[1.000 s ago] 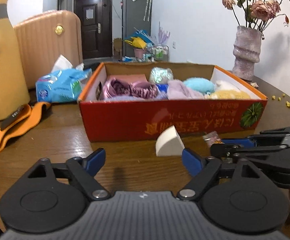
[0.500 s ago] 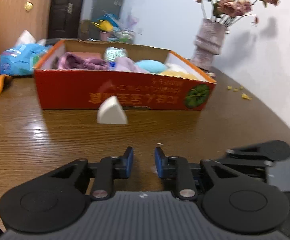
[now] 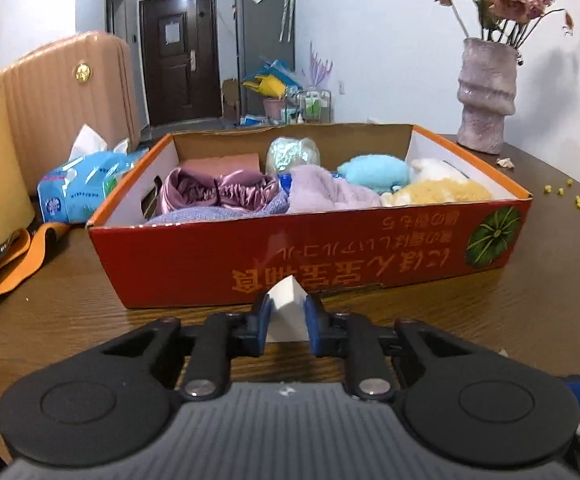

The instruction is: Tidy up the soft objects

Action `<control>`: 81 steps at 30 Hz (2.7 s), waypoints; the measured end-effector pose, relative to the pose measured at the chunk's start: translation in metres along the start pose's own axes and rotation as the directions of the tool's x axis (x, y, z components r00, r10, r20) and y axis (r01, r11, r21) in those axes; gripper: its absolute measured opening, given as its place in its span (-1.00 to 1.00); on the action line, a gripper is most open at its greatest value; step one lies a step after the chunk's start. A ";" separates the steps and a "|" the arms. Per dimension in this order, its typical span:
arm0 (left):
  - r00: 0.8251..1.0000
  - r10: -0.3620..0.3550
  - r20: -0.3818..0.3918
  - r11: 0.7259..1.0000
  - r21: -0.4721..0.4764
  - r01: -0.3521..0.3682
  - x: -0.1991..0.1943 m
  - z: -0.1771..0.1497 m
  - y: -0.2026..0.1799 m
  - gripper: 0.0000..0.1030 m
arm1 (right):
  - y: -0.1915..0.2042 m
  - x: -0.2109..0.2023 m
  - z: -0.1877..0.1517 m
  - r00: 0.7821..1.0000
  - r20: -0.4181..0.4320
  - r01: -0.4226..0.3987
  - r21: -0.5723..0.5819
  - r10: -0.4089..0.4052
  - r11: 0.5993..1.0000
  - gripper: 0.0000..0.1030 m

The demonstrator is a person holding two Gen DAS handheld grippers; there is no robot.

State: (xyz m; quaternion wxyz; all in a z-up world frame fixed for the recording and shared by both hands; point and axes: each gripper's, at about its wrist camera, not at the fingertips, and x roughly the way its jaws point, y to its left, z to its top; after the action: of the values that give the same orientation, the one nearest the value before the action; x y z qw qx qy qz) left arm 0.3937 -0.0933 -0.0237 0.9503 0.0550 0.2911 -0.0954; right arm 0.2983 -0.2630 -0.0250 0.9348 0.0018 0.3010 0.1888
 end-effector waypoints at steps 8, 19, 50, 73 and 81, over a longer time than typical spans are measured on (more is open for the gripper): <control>0.998 -0.059 0.007 0.996 -0.068 0.059 -0.061 -0.020 0.006 -0.66 | 0.005 -0.017 -0.001 0.999 0.043 0.001 0.021 -0.002 1.000 -0.71; 0.990 -0.122 0.067 0.987 -0.093 0.128 -0.103 -0.001 0.005 -0.65 | 0.000 -0.050 0.010 0.990 0.142 -0.003 0.077 -0.008 0.997 -0.71; 0.981 -0.181 -0.076 0.982 -0.073 0.176 0.108 0.148 0.002 0.04 | -0.132 0.158 0.215 0.956 -0.085 0.283 -0.002 -0.282 0.959 -0.33; 0.932 0.179 0.314 0.983 -0.104 -0.154 -0.103 0.086 0.084 0.81 | -0.037 -0.059 0.140 0.888 0.346 0.295 0.075 -0.303 0.952 0.85; 0.904 0.185 0.386 0.982 -0.094 -0.161 -0.184 -0.002 0.068 1.00 | 0.012 -0.113 0.059 0.881 0.375 0.275 0.087 -0.287 0.957 0.88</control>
State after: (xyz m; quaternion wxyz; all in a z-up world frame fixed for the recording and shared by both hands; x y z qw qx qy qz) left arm 0.2575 0.0004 0.0817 0.9953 0.0320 0.0910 -0.0110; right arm 0.2429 -0.2850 0.0883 0.9927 0.0096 0.1123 0.0424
